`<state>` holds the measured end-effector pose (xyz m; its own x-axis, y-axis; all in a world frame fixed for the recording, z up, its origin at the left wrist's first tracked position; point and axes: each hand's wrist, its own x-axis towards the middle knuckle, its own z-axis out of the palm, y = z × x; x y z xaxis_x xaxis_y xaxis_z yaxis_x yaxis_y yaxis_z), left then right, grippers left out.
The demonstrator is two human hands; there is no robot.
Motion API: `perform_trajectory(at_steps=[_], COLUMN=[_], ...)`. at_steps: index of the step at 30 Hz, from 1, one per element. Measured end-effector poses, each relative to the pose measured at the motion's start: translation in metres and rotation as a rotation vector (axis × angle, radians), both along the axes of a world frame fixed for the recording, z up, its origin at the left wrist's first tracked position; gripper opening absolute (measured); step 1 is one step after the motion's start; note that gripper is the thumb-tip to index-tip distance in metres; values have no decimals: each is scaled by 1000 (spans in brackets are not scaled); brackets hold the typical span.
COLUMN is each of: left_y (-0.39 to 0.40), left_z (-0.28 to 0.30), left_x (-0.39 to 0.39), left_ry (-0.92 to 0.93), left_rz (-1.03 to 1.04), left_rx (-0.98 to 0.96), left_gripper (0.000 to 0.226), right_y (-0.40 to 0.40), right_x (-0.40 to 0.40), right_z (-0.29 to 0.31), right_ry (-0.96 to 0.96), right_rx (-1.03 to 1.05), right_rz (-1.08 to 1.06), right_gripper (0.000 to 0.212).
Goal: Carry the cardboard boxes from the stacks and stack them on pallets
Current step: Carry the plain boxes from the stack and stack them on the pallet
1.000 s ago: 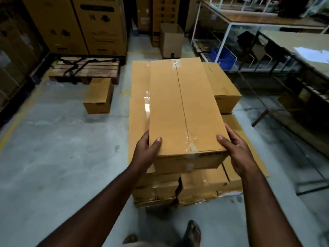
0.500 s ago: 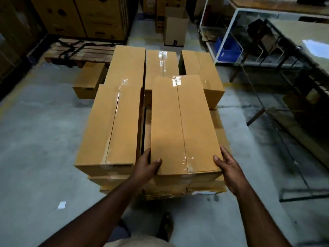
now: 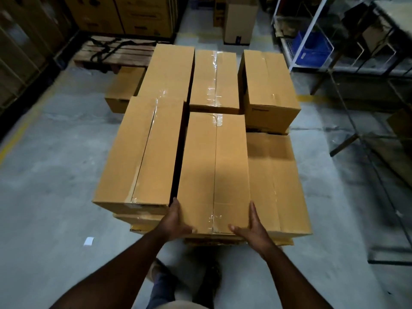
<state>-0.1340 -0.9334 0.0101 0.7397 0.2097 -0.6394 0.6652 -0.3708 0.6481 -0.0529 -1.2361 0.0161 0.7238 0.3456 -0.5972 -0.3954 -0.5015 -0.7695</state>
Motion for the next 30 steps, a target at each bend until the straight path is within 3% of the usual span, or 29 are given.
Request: perform_trajectory(at_steps=[3,7,9,13,21,24,30], left_y=[-8,-5,6,16,24,24,23], left_z=[8,19,11,9,2,-2,-5], left_x=[-2,-2,1,6,6,7,3], left_ry=[-22,-162,-198,-26,-115,-140,-152], left_rz=[-226,-468,-530,-442,-382,-366,-405], left_rx=[212,641,753,685,693,714,717], left_gripper=[146,136,134,121,86,81,79], right_y=[0,3,10,24,40,42,44], right_x=[7,25,31,36,44,43,36], right_z=[-7,3,10,11,13,15,9], right_ry=[-202,-286,-330,-358,-440,-483,-557], right_rx=[-237,-320,-351,-324,-450,-495,-598], right_rz=[249,303,308,285,357,366,476], right_gripper=[147,142,135,124,106,96,93])
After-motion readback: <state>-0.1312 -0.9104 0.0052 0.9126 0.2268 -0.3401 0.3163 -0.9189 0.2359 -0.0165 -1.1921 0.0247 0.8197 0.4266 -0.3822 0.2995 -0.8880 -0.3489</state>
